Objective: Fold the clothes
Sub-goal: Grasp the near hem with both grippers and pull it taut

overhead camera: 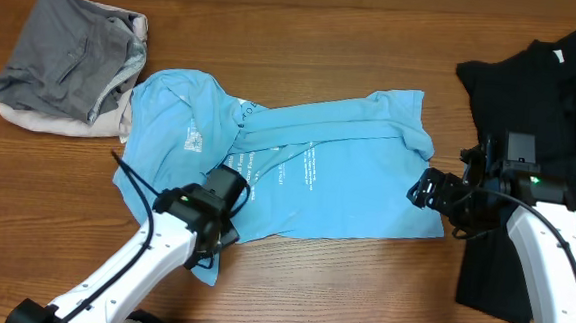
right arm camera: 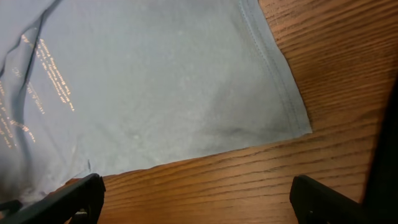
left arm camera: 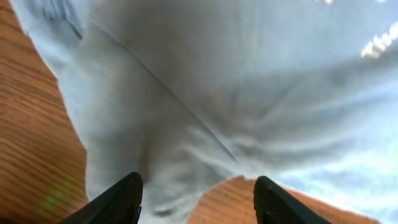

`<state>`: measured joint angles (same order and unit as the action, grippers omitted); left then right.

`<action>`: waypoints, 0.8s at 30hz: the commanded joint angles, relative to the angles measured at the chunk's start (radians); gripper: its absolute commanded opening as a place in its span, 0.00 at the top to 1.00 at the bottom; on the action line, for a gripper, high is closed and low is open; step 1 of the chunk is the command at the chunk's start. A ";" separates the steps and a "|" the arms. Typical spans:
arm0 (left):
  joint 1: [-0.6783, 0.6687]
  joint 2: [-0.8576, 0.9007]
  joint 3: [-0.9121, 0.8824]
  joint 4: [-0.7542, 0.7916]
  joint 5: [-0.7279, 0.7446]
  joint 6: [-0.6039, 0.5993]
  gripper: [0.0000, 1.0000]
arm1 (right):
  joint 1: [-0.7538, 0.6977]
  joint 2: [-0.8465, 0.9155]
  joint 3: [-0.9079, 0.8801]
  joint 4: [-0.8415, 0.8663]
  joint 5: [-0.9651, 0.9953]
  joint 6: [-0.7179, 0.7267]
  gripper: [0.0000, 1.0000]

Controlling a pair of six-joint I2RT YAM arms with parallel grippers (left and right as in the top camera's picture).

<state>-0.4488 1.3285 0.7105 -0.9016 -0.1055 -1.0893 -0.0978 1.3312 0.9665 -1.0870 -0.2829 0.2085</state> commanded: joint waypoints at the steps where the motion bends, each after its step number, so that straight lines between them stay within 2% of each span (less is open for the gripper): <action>1: 0.058 -0.016 -0.044 0.037 -0.006 0.029 0.40 | -0.003 0.021 -0.003 0.008 0.005 -0.002 0.01; 7: 0.069 -0.016 -0.133 0.074 0.029 0.055 0.42 | -0.003 0.024 -0.003 0.008 0.004 -0.002 0.01; 12: 0.069 -0.016 -0.140 0.068 0.099 0.077 0.49 | -0.003 0.024 -0.003 0.000 0.001 -0.002 0.02; 13: 0.069 -0.016 -0.140 0.068 0.104 0.089 0.54 | -0.003 0.024 -0.003 -0.002 0.001 -0.002 0.02; 15: 0.069 -0.016 -0.140 0.068 0.109 0.092 0.70 | -0.003 0.024 -0.003 -0.002 0.001 -0.002 0.02; 16: 0.069 -0.016 -0.140 0.067 0.111 0.092 0.84 | -0.003 0.024 -0.003 -0.002 0.001 -0.002 0.02; 18: 0.069 -0.016 -0.140 0.066 0.116 0.092 0.96 | -0.003 0.024 -0.003 -0.003 0.001 -0.002 0.02; 24: 0.069 -0.016 -0.139 0.075 0.124 0.115 0.96 | -0.003 0.024 -0.012 -0.042 0.112 0.076 0.08</action>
<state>-0.3855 1.3277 0.5781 -0.8318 0.0006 -1.0096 -0.0978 1.3567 0.9661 -1.1240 -0.2554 0.2264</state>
